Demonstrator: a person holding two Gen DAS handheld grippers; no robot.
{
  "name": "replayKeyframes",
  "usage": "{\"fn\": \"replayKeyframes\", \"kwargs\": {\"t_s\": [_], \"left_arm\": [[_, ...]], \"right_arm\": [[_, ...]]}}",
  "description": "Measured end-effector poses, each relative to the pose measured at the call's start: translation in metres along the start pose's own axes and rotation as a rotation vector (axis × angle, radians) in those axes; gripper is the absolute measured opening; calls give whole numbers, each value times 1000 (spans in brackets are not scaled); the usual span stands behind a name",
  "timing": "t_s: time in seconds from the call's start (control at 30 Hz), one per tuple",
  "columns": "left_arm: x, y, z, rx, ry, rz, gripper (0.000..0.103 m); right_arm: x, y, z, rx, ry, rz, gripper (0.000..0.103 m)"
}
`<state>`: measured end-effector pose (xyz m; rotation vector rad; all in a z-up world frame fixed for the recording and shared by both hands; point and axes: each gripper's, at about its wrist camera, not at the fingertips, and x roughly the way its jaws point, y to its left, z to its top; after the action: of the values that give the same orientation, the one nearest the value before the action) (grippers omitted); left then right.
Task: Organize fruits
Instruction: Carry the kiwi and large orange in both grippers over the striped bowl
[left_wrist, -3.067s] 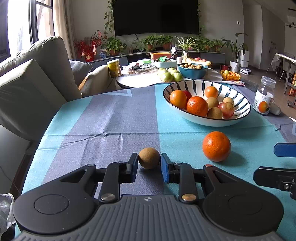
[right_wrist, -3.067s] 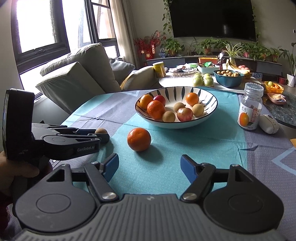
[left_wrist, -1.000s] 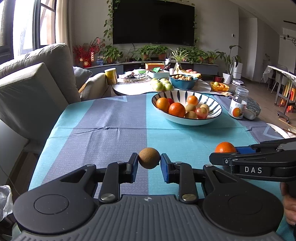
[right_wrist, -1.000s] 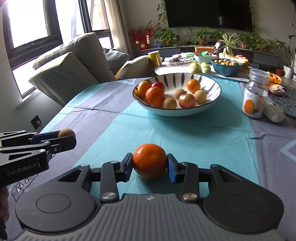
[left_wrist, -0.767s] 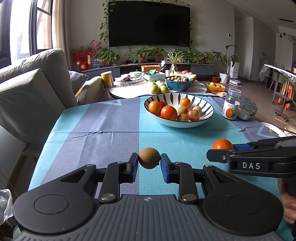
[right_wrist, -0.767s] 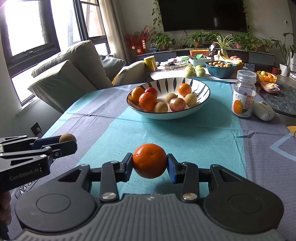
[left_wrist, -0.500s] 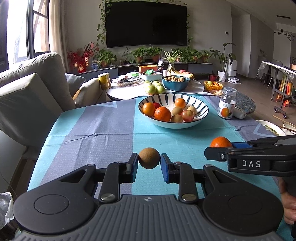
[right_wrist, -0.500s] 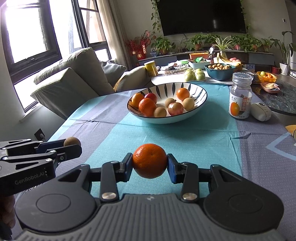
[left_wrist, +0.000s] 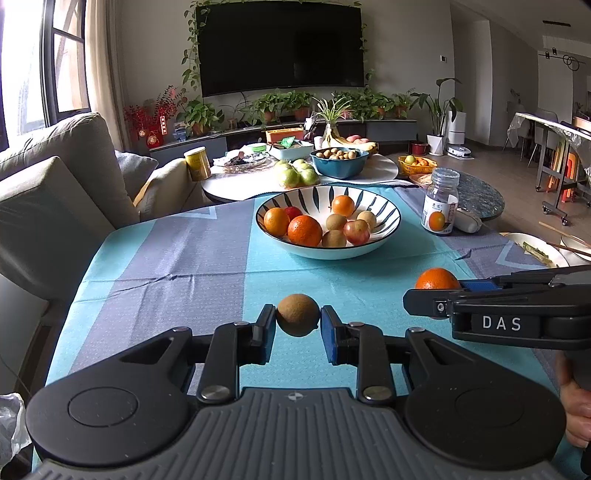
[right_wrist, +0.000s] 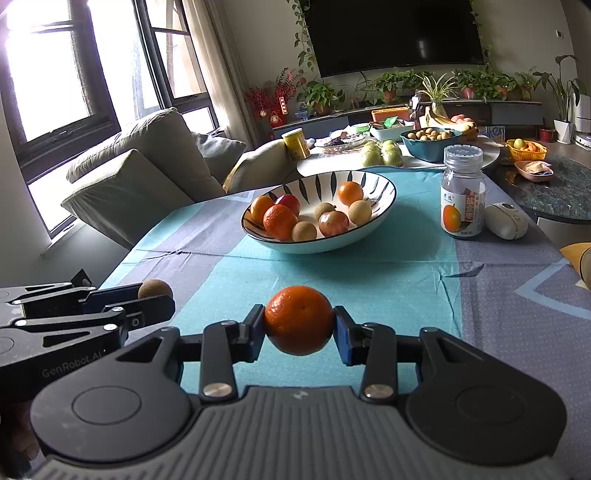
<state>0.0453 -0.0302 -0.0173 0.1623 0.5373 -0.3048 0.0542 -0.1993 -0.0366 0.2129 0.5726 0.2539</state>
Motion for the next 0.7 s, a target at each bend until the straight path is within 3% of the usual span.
{"fn": "replayKeyframes", "kwargs": {"t_s": [0.7], "left_arm": [[8,-4,3,10,7,4,25]], "right_arm": [[2,-4,2,7,-1,9,78]]}}
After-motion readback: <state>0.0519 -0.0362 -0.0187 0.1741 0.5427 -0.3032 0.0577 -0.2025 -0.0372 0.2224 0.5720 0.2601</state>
